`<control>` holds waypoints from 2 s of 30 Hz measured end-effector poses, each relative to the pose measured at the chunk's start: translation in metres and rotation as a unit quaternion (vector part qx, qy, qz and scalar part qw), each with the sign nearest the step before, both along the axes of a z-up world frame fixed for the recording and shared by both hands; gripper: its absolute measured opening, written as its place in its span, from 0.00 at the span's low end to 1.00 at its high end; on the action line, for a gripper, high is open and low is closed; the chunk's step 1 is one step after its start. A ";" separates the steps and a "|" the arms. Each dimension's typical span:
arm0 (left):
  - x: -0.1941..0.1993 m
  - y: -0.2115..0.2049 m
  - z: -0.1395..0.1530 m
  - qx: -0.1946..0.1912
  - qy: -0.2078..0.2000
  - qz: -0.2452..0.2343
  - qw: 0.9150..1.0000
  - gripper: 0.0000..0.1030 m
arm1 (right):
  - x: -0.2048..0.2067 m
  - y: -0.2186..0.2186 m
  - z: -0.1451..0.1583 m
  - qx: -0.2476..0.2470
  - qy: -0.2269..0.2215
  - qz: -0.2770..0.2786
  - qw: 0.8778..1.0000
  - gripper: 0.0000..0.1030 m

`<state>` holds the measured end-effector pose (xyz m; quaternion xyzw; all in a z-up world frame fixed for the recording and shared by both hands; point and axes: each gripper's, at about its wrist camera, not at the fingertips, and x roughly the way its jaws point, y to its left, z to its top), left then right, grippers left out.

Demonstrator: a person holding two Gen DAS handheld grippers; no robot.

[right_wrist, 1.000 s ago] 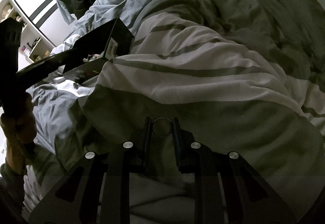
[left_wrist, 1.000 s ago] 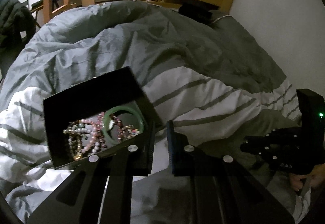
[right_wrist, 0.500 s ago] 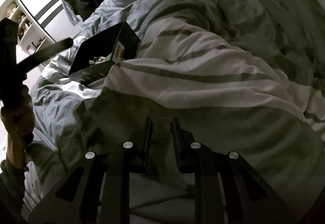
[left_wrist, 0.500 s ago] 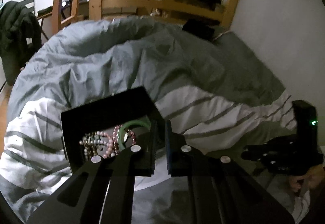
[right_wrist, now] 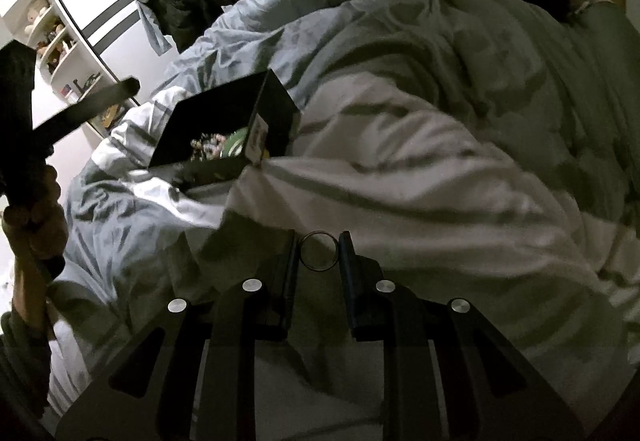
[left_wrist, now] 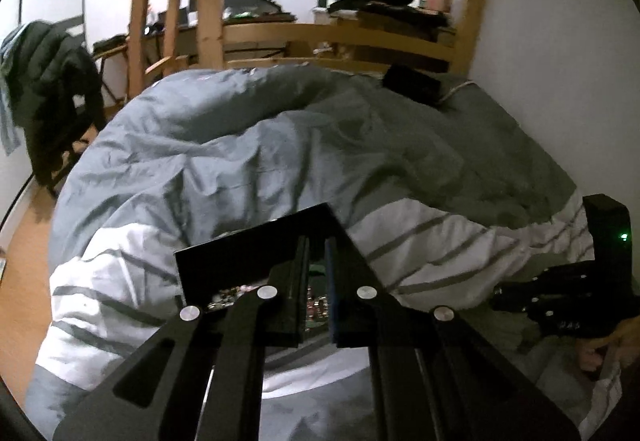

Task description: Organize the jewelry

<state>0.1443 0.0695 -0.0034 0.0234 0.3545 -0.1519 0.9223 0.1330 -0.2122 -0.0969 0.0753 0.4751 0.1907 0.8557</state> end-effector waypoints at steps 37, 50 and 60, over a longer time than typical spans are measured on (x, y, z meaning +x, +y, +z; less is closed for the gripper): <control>0.012 -0.106 -0.116 0.029 0.090 -0.026 0.995 0.53 | 0.006 -0.031 0.002 0.031 -0.020 -0.030 0.999 0.20; 0.045 -0.089 -0.122 0.008 0.091 -0.018 0.996 0.27 | 0.003 -0.031 0.000 0.036 -0.017 -0.022 0.999 0.20; 0.066 -0.064 -0.118 -0.056 0.106 0.008 0.993 0.12 | 0.000 -0.027 -0.003 0.034 -0.015 -0.012 0.999 0.20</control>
